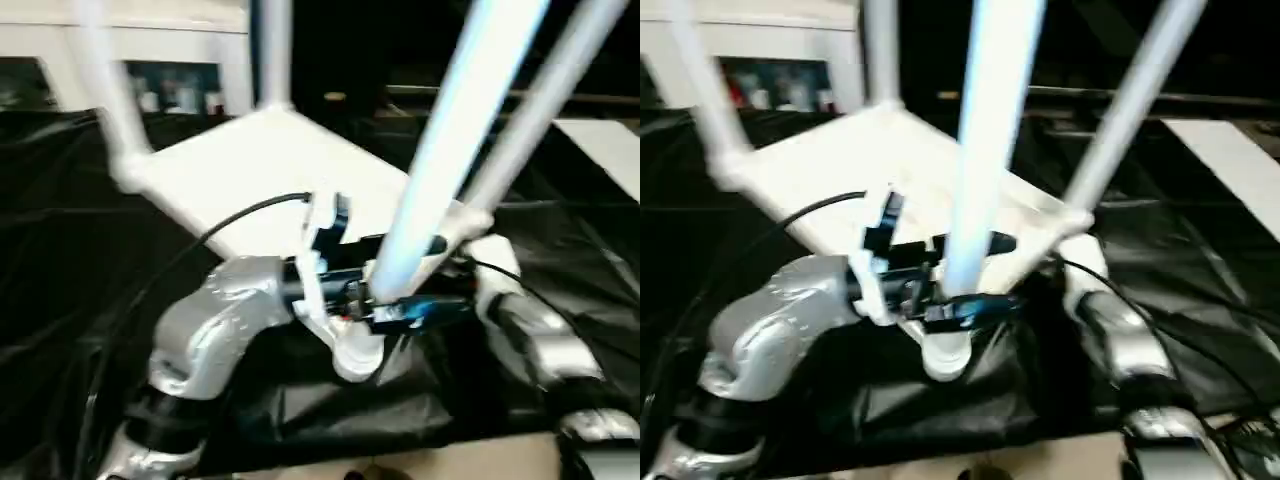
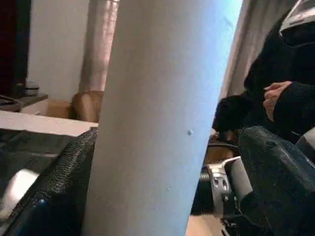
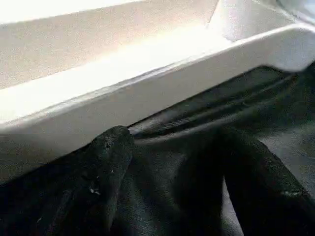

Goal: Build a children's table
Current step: Rotate table base

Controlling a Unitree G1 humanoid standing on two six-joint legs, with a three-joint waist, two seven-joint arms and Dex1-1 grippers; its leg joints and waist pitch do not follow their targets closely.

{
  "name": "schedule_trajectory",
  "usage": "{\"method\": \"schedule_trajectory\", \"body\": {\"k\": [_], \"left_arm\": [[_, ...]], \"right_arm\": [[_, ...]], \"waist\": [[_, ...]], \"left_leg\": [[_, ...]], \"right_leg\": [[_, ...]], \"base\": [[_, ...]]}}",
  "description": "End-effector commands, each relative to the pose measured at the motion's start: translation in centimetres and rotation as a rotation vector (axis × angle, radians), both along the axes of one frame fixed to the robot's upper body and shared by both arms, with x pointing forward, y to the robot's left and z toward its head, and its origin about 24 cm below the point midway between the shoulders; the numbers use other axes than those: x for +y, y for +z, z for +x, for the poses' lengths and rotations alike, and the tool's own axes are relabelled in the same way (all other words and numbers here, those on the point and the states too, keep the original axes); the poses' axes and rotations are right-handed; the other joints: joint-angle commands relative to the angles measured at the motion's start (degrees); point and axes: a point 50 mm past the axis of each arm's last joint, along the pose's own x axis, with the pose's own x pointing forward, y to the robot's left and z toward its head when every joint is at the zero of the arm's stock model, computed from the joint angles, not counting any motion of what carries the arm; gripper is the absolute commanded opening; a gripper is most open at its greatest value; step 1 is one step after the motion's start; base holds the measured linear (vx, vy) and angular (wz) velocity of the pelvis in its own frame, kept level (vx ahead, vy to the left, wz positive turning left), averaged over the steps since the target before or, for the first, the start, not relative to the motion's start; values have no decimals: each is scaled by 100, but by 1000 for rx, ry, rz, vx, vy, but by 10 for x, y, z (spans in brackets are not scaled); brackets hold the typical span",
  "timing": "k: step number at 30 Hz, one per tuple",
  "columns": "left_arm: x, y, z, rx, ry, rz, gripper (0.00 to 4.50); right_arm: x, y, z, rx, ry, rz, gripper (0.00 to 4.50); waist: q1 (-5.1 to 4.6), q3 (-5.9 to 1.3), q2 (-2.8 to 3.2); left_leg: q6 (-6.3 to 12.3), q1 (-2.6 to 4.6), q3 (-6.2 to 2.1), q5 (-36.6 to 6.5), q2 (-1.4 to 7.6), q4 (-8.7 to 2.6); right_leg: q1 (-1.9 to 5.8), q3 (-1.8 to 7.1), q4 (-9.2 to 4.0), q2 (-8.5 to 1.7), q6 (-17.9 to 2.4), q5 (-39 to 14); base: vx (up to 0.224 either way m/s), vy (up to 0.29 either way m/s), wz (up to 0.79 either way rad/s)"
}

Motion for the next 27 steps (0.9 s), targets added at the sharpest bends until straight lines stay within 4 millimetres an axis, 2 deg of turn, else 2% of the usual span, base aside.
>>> {"method": "schedule_trajectory", "body": {"k": [1,2,3,4,5,7,10,11,13,14,15,17,20,23,24,25,26,27], "left_arm": [[-17,8,-9,-42,-75,-13,447],[-18,8,-8,-45,-69,-14,447],[-19,7,-6,-55,-49,-10,447],[-20,6,-5,-61,-33,-5,447],[-20,4,-2,-67,-9,7,447],[-20,2,2,-78,28,27,447],[-15,-8,19,-121,171,113,447],[-9,-11,28,-139,236,156,447],[-2,-14,36,-154,288,189,447],[1,-15,39,-164,307,204,447],[4,-16,41,-174,328,214,447],[5,-16,43,-181,346,222,447],[10,-21,52,-198,417,262,447],[16,-25,58,-218,451,300,447],[16,-25,58,-218,451,300,447],[23,-28,65,-232,491,331,447],[27,-29,68,-236,504,340,447],[29,-30,69,-236,505,343,447]], "right_arm": [[38,1,2,0,167,33,304],[43,2,4,-3,188,33,304],[49,3,7,-7,200,22,304],[51,4,9,-9,199,18,304],[52,4,11,-13,196,9,304],[53,4,12,-17,188,-2,304],[53,8,18,-40,153,-23,304],[55,9,19,-41,164,-2,304],[61,10,19,-36,206,33,304],[66,10,17,-35,242,45,304],[74,9,14,-30,306,63,304],[82,8,11,-27,353,70,304],[88,11,14,-58,341,76,304],[87,16,18,-80,322,97,304],[87,16,18,-80,322,97,304],[81,21,20,-103,323,121,304],[79,24,21,-113,328,131,304],[77,25,21,-119,330,134,304]], "waist": [[89,-366,-3],[87,-371,-2],[83,-371,-69],[94,-359,-29],[91,-346,-51],[110,-343,-35],[116,-329,-12],[119,-330,-65],[134,-337,-42],[144,-348,-92],[165,-352,-60],[167,-349,-51],[178,-348,-31],[208,-350,17],[216,-352,13],[231,-355,62],[249,-380,57],[249,-377,49]], "left_leg": [[176,-110,21,-1080,34,-359],[188,-74,34,-1072,48,-349],[225,-63,48,-1075,59,-342],[206,-59,54,-1093,59,-345],[178,-41,65,-1154,72,-347],[146,-16,68,-1218,82,-348],[75,18,64,-1421,84,-357],[81,4,55,-1445,77,-363],[66,2,52,-1393,83,-363],[92,0,56,-1318,87,-360],[120,-2,54,-1238,96,-363],[136,-17,52,-1184,105,-370],[141,5,59,-1146,107,-370],[104,32,55,-1239,112,-377],[114,37,59,-1243,108,-376],[107,51,62,-1278,98,-377],[120,71,71,-1261,94,-363],[133,45,62,-1212,99,-369]], "right_leg": [[379,159,-382,-223,-1062,-1237],[357,163,-383,-219,-1110,-1124],[338,167,-371,-223,-1182,-1095],[339,167,-384,-226,-1198,-1192],[321,164,-407,-220,-1189,-1295],[305,161,-409,-219,-1170,-1383],[263,155,-441,-207,-1093,-1618],[278,150,-434,-212,-1043,-1720],[281,158,-430,-226,-981,-1695],[286,158,-423,-231,-1013,-1598],[288,162,-399,-237,-1078,-1452],[298,159,-380,-239,-1154,-1309],[284,165,-366,-240,-1265,-1160],[279,169,-362,-241,-1332,-1133],[273,169,-373,-237,-1328,-1124],[266,170,-385,-223,-1332,-1056],[276,177,-354,-220,-1381,-853],[293,175,-325,-224,-1414,-743]], "base": [[0,0,0],[0,0,0],[0,0,0],[0,0,0],[0,0,0],[0,0,0],[0,0,0],[0,0,0],[0,0,0],[0,0,0],[0,0,0],[0,0,0],[0,0,0],[0,0,0],[0,0,0],[0,0,0],[0,0,0],[0,0,0]]}}
